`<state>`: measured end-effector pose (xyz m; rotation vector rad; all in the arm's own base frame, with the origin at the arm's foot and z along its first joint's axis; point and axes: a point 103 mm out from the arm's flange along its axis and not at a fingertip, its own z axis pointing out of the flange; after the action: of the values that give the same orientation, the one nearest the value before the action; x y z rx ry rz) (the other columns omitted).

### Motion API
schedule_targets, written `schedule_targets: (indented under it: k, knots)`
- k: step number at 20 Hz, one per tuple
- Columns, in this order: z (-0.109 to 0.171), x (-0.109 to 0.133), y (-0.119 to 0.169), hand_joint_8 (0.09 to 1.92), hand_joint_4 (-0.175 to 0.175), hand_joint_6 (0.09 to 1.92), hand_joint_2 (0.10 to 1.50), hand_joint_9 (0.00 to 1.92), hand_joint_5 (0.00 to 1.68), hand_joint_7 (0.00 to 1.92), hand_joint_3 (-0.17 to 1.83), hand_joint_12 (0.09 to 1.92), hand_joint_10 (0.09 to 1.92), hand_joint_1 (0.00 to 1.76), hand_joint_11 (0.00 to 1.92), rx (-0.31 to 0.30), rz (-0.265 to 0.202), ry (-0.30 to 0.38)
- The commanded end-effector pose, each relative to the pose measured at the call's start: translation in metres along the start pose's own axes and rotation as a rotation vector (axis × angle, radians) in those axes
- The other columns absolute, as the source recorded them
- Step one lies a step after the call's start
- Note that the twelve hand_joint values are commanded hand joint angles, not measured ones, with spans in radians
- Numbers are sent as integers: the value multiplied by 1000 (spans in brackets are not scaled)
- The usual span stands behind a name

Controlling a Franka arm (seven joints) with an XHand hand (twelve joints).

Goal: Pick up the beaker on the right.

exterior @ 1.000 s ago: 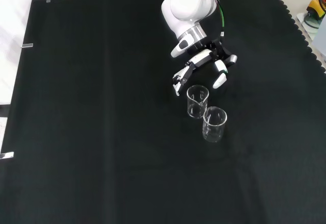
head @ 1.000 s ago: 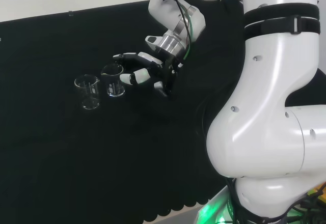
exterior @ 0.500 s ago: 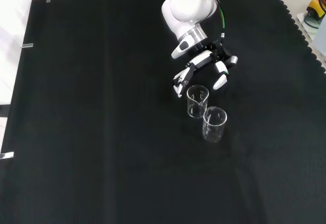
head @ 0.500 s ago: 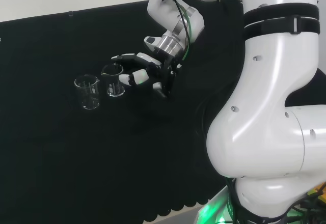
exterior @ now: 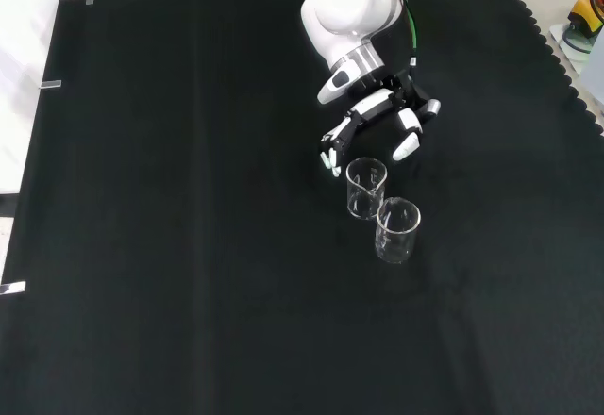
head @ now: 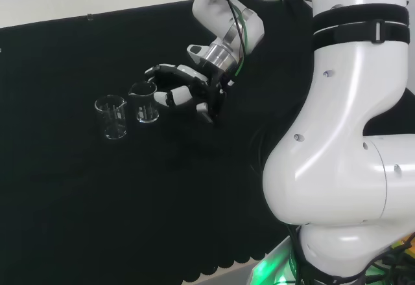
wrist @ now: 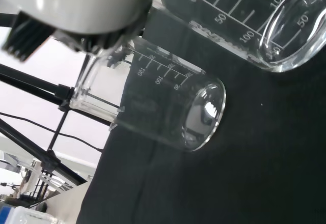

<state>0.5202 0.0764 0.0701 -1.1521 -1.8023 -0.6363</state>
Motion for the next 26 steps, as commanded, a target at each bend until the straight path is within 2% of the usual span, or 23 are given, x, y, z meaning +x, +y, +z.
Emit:
schedule_targets:
  k: [1,4,9,26]
  knots:
    - [-1,2,1,706,-29,488,329,415,230,310,1235,1224,555,994,0,21,-4,-10]
    - [3,1,2,662,-25,338,323,348,242,259,1232,1173,571,986,0,37,2,-26]
    - [11,-1,5,629,-22,245,320,322,254,239,1226,1151,571,982,0,47,7,-33]
    - [22,-6,20,619,-18,217,315,322,295,255,1207,1142,569,985,0,49,-1,-8]
